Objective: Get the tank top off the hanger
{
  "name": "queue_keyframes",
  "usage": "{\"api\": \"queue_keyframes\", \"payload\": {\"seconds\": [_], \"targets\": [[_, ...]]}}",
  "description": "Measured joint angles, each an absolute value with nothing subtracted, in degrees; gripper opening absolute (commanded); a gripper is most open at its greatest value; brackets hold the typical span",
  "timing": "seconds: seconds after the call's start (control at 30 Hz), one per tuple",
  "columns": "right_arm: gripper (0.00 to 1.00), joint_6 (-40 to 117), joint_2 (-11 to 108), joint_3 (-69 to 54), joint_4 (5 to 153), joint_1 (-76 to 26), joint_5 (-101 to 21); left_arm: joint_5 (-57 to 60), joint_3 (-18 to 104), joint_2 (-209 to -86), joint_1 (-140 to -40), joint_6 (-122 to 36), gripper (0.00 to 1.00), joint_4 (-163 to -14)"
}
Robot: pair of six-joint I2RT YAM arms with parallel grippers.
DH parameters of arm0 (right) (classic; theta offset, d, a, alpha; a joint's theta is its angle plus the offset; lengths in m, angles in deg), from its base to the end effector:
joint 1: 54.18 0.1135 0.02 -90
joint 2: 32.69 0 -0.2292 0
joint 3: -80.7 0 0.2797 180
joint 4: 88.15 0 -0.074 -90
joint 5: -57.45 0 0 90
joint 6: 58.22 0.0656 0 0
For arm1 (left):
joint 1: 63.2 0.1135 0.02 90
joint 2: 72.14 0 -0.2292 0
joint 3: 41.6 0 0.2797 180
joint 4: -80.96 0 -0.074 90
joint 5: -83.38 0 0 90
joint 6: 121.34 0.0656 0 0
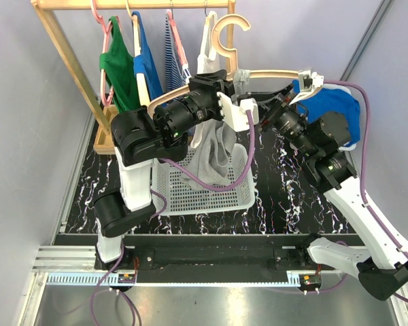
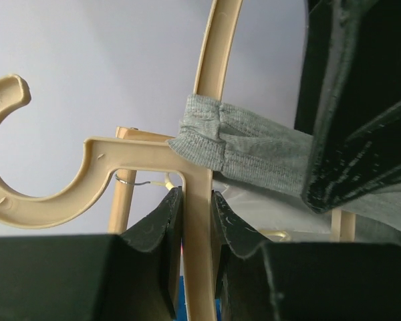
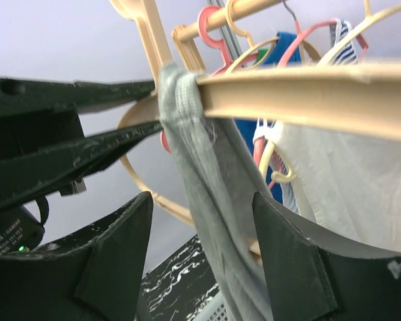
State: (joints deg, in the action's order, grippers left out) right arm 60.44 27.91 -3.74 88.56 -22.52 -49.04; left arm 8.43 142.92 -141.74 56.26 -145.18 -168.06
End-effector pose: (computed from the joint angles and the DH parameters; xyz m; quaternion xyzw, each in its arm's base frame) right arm 0.2384 0.1689 0.4743 -0.1326 0.5605 0.4793 0.6622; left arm 0.1696 -0.2657 0.5725 0.6076 0.4049 0.1288 0.6710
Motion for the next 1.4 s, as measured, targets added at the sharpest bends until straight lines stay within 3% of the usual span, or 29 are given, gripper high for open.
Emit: {"api": "queue_keyframes", "payload": {"seconds": [0.17,0.33,0.43,0.8,1.2,1.4], "targets": [[0.51,60.0,28.1,-5.4,89.7,-22.5,-48.1,7.4,142.9,-142.0,55.8,-145.2,0.0,-168.0],[0.22,59.8,28.1,-5.6,90.3,-22.5,-47.8,7.0,142.9,-142.1,55.7,-145.2,0.0,-168.0],[0.1,59.8,28.0,-5.6,89.8,-22.5,-46.9,7.1,142.9,-142.1,55.5,-145.2,0.0,-168.0],[0.1,59.0,23.0,-6.7,83.5,-22.5,-42.4,11.4,142.9,-142.1,58.1,-145.2,0.0,-167.9],[0.13,48.9,22.8,-20.7,75.2,-22.5,-25.4,14.6,142.9,-143.4,58.1,-145.2,0.0,-167.6],[0.12,42.2,28.0,-29.4,73.9,-22.5,-15.9,15.6,142.9,-146.3,52.9,-145.2,0.0,-167.5]]}}
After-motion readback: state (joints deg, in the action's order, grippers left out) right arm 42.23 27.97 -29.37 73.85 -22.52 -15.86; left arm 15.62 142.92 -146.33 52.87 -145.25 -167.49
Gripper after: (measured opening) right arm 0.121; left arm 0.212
